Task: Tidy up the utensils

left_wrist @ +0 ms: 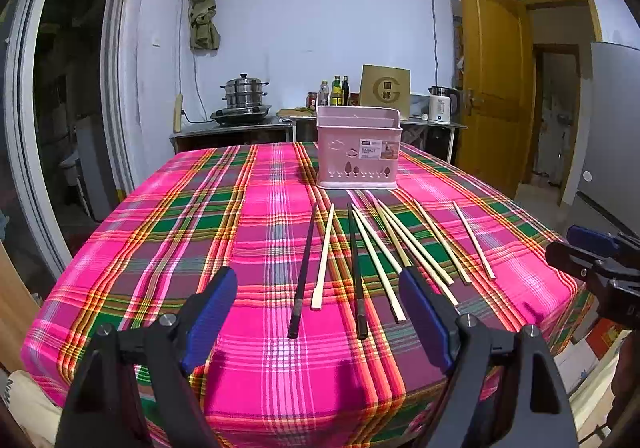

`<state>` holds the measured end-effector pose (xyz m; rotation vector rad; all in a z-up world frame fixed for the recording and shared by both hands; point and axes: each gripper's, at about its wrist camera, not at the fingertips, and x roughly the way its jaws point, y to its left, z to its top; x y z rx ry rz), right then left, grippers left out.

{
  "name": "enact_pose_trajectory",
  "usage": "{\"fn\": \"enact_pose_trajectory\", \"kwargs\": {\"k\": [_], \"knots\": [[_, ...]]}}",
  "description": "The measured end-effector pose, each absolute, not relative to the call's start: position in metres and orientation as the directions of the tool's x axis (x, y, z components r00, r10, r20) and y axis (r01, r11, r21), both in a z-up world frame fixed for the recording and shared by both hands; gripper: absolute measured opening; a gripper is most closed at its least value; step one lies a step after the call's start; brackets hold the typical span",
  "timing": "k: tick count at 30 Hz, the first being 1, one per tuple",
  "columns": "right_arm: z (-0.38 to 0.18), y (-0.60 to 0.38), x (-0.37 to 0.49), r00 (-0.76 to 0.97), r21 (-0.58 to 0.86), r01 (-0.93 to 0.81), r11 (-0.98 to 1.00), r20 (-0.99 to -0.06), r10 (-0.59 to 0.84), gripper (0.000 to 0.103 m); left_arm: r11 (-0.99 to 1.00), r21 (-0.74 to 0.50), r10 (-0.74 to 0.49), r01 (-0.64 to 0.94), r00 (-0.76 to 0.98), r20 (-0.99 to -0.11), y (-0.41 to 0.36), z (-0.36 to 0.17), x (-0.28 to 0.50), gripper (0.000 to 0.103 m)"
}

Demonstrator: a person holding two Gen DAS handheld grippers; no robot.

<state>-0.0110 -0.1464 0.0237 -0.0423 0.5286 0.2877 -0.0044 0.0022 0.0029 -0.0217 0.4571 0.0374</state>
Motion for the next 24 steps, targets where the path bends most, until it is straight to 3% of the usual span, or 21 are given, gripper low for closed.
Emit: {"fn": "enact_pose_trajectory", "kwargs": {"k": [24], "knots": [[0.0242,-0.1454,-0.0113,0.824,0.027,-0.29,0.957,-0.502,0.263,0.063,1.0,-0.01,0.012,-0.019,0.889,-0.458,-0.0004,0.0013,-0.0034,0.084]]}}
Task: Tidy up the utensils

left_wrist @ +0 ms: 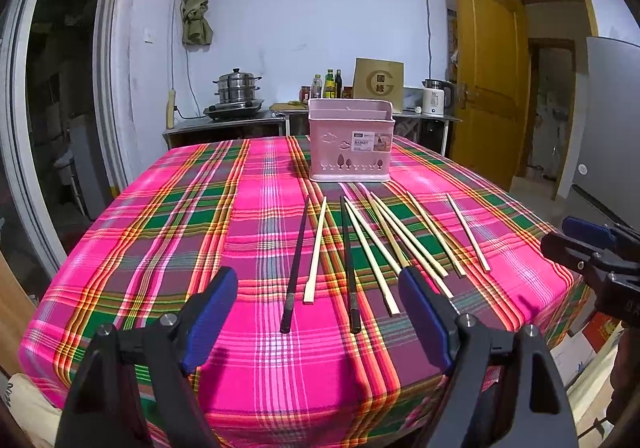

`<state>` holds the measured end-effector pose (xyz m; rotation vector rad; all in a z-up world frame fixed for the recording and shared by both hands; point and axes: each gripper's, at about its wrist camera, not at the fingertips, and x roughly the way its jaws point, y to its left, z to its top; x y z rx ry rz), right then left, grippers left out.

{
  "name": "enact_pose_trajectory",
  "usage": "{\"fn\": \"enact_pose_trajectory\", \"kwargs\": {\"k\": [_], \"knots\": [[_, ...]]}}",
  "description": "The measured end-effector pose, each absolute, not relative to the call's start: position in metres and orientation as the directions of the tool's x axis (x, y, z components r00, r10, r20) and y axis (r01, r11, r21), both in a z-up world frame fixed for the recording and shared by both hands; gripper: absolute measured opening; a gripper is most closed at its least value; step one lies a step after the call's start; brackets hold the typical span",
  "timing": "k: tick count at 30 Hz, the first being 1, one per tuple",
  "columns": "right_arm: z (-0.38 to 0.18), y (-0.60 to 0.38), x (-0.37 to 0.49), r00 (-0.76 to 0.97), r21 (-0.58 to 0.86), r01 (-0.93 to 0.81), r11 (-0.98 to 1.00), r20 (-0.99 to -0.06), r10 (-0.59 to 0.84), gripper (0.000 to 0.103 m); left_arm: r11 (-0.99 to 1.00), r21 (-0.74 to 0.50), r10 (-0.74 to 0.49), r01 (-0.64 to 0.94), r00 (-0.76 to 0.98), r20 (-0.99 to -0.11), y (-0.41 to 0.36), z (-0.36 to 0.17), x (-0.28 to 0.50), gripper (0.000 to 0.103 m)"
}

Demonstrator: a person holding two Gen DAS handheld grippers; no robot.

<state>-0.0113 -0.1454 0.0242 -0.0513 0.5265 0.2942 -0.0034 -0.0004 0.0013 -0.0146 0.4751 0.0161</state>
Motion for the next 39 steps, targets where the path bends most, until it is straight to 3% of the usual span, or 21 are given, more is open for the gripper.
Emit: {"fn": "enact_pose_trajectory", "kwargs": {"k": [39], "knots": [[0.0206,-0.1415,-0.0075,0.821,0.023,-0.294,0.956,-0.506,0.264,0.063,1.0,-0.018,0.001,-0.011,0.885,-0.466,-0.0014,0.0009,-0.0023,0.084]]}}
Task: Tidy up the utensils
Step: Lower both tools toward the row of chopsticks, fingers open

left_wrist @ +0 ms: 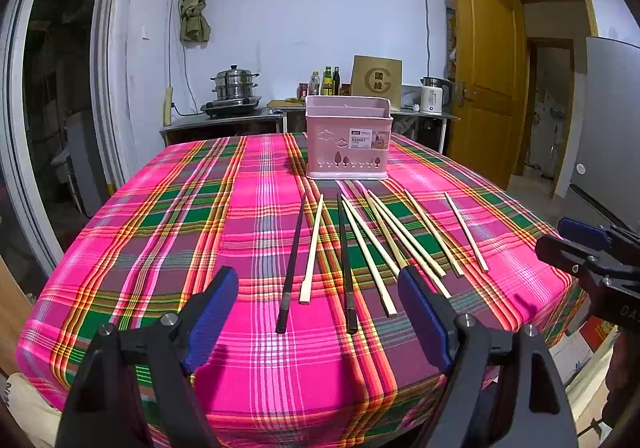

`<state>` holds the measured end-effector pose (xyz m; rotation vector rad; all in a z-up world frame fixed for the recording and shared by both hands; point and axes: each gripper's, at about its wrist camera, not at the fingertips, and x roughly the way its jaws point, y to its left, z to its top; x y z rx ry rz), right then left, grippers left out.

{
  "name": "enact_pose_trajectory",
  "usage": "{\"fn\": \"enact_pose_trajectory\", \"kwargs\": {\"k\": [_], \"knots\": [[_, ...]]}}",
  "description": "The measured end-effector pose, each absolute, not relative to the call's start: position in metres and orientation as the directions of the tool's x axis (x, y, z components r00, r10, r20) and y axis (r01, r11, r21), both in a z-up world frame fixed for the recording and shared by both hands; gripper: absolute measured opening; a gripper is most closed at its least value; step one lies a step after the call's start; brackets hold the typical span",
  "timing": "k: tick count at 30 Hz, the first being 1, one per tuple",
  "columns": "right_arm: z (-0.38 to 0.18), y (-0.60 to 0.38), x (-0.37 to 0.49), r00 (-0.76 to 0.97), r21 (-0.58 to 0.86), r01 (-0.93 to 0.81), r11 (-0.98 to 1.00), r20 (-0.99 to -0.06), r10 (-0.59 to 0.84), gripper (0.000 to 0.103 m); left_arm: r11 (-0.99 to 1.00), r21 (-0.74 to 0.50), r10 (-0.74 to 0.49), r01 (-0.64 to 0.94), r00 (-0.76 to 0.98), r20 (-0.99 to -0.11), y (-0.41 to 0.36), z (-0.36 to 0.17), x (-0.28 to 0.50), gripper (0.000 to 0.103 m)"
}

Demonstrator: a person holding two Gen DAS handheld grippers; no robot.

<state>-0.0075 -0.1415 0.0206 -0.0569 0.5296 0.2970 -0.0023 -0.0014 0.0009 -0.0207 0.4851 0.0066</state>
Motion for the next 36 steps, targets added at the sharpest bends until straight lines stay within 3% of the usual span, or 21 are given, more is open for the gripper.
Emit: {"fn": "enact_pose_trajectory", "kwargs": {"k": [13,25,30,36], "knots": [[0.016,-0.138,0.005,0.81,0.021,-0.309,0.951,-0.518,0.275,0.063,1.0,-0.009,0.006,-0.013,0.87,-0.493,0.002,-0.002,0.018,0.083],[0.005,-0.139,0.059,0.758,0.092,-0.315,0.945,-0.575,0.309,0.063,1.0,-0.003,0.002,-0.005,0.811,-0.585,0.021,-0.004,0.091,0.07],[0.008,-0.136,0.086,0.751,0.081,-0.31,0.947,-0.59,0.296,0.063,1.0,0.005,0.01,-0.008,0.774,-0.634,0.034,-0.008,0.131,0.06],[0.002,-0.131,0.129,0.708,0.076,-0.291,0.954,-0.653,0.269,0.045,1.0,-0.022,-0.012,-0.005,0.708,-0.706,0.048,-0.02,0.174,0.049]]}}
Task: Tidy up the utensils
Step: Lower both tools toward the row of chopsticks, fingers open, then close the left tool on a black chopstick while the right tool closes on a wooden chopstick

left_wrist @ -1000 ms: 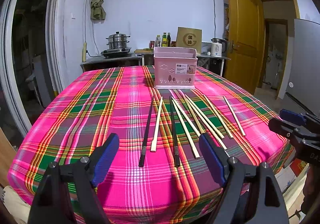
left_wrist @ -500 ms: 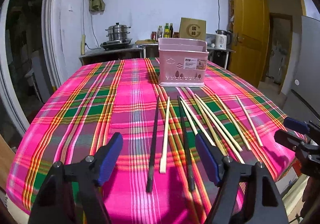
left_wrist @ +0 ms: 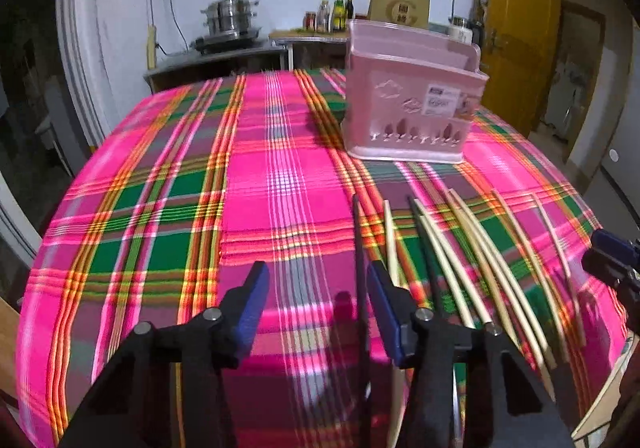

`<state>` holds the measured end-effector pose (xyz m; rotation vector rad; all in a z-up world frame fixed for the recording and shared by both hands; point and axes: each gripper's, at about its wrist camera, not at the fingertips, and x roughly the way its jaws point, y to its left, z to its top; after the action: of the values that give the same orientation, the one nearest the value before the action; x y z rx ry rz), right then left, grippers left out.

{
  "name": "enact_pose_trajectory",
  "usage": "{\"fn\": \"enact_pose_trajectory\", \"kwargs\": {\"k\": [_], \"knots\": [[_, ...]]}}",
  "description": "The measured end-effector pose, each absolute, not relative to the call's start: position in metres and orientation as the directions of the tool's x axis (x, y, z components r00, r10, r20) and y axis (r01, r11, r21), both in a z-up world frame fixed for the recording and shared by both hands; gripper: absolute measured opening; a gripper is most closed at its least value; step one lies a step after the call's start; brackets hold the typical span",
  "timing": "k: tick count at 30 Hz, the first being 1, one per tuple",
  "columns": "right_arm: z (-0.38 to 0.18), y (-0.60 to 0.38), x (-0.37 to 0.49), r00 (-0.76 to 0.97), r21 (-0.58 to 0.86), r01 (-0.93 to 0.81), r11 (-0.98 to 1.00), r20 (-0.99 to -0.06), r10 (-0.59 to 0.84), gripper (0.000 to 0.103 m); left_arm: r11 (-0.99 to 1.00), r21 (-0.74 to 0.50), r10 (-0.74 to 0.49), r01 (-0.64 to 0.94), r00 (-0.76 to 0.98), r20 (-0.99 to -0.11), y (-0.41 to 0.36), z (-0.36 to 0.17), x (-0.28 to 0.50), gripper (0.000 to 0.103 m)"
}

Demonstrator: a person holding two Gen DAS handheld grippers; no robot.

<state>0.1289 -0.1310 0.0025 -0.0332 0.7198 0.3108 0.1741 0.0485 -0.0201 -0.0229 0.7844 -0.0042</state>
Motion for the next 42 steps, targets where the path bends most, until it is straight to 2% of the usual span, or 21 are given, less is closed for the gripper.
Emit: {"fn": "enact_pose_trajectory", "kwargs": {"k": [2,5,21,25,28,30,31,33,42], "knots": [[-0.002,-0.131,0.144,0.687,0.09,-0.288,0.953,-0.674,0.272,0.037,0.999,-0.032,-0.028,0.007,0.69,-0.723,0.05,-0.024,0.184,0.047],[-0.01,-0.132,0.165,0.653,0.102,-0.277,0.956,-0.709,0.265,0.03,0.999,-0.035,-0.045,0.028,0.667,-0.744,0.05,-0.029,0.195,0.043],[-0.029,-0.123,0.215,0.562,0.114,-0.255,0.96,-0.791,0.243,0.025,0.994,-0.062,-0.104,0.09,0.602,-0.792,0.042,-0.032,0.239,0.04],[-0.028,-0.119,0.221,0.556,0.096,-0.254,0.963,-0.8,0.226,0.025,0.994,0.004,-0.062,0.109,0.595,-0.802,0.03,-0.034,0.245,0.037],[-0.027,-0.114,0.222,0.552,0.069,-0.252,0.965,-0.809,0.203,0.023,0.991,0.022,-0.06,0.13,0.594,-0.802,0.023,-0.034,0.247,0.028],[-0.027,-0.111,0.222,0.554,0.04,-0.252,0.967,-0.813,0.178,0.015,0.989,0.023,-0.069,0.146,0.592,-0.803,0.019,-0.033,0.246,0.017],[-0.027,-0.11,0.222,0.551,0.038,-0.256,0.966,-0.816,0.178,0.01,0.988,0.024,-0.072,0.152,0.592,-0.802,0.017,-0.033,0.245,0.015],[-0.027,-0.109,0.224,0.547,0.039,-0.259,0.965,-0.817,0.18,0.009,0.986,0.027,-0.076,0.163,0.591,-0.803,0.014,-0.033,0.245,0.006],[-0.009,-0.112,0.215,0.557,0.111,-0.285,0.952,-0.789,0.259,0.007,0.986,-0.022,-0.119,0.164,0.61,-0.783,0.02,-0.016,0.237,0.005]]}}
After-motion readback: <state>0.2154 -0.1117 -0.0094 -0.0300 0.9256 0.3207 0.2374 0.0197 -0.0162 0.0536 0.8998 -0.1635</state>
